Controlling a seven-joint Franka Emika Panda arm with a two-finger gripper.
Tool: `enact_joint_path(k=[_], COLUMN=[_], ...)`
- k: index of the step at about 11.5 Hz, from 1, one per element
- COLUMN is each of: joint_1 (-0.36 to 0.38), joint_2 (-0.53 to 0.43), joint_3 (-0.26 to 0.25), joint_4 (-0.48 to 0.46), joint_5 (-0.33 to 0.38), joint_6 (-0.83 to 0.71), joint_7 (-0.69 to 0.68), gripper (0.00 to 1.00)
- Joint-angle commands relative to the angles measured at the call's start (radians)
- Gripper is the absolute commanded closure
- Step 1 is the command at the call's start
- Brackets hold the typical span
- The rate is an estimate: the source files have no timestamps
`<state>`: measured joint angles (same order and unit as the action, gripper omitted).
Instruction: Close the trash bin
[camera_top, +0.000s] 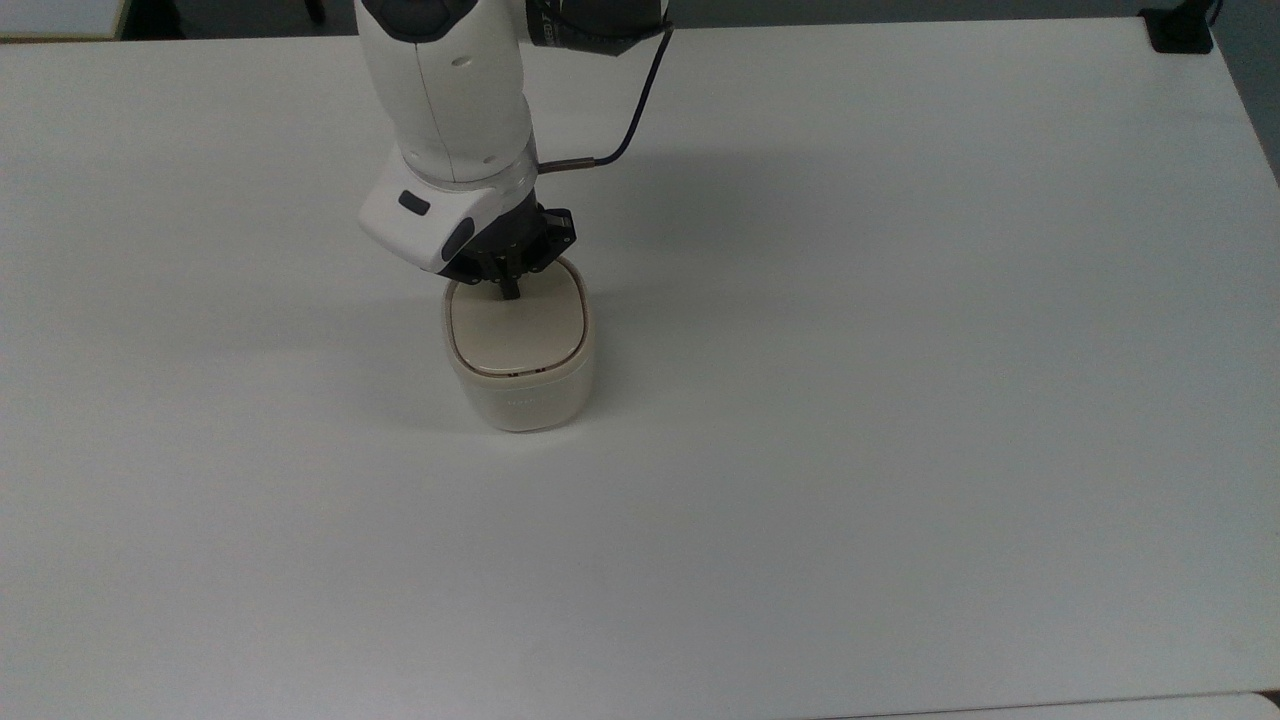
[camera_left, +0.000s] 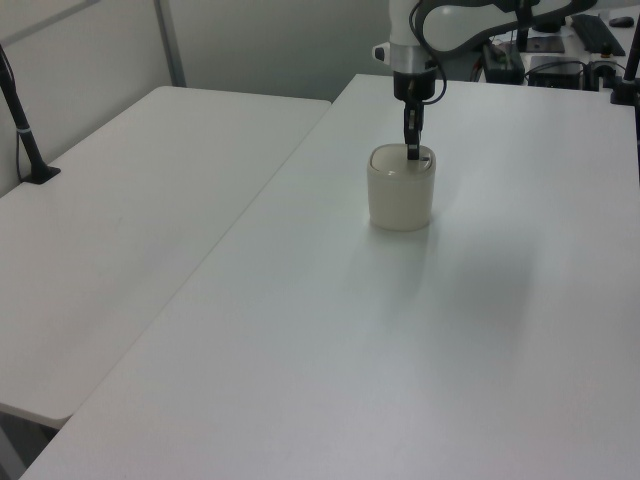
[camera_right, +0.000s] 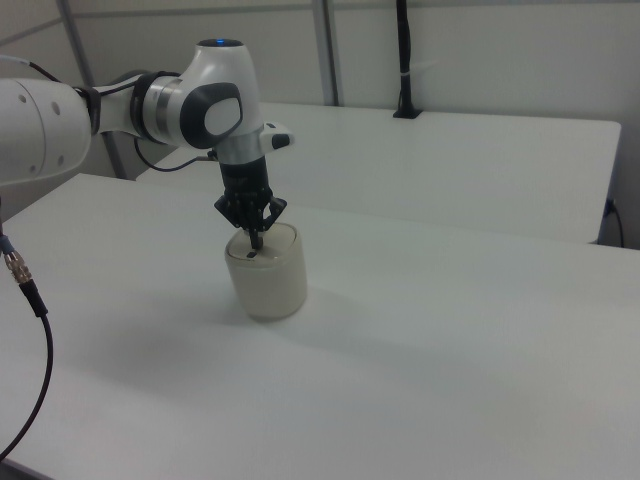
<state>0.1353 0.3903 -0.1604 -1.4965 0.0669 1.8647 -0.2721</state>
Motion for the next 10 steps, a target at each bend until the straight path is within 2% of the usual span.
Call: enact_joint_path(k=[1, 2, 3, 4, 5, 7, 9, 10], joint_1=[-0.017, -0.032, -0.04, -0.043, -0.063, -0.092, -0.12, -0.124], joint_2=[-0.092, -0.122, -0.149, -0.172, -0.192, -0.237, -0.283, -0.294], joint_3=[-0.01, -0.01, -0.01, -0.013, -0.021, -0.025, -0.025, -0.024], joint_4=[-0.016, -0.016, -0.018, -0.021, -0.021, -0.021, -0.022, -0.024], joint_5=[-0.007, -0.007, -0.007, -0.009, -0.009, -0.009, -0.013, -0.031], joint_6=[-0.096, -0.148, -0.201, -0.229, -0.245, -0.262, -0.265, -0.271], joint_7=[-0.018, -0.018, -0.01, -0.004, 0.019, 0.053, 0.184, 0.194], gripper=[0.98, 0.9, 0.68, 0.21, 0.0, 0.0, 0.0, 0.0])
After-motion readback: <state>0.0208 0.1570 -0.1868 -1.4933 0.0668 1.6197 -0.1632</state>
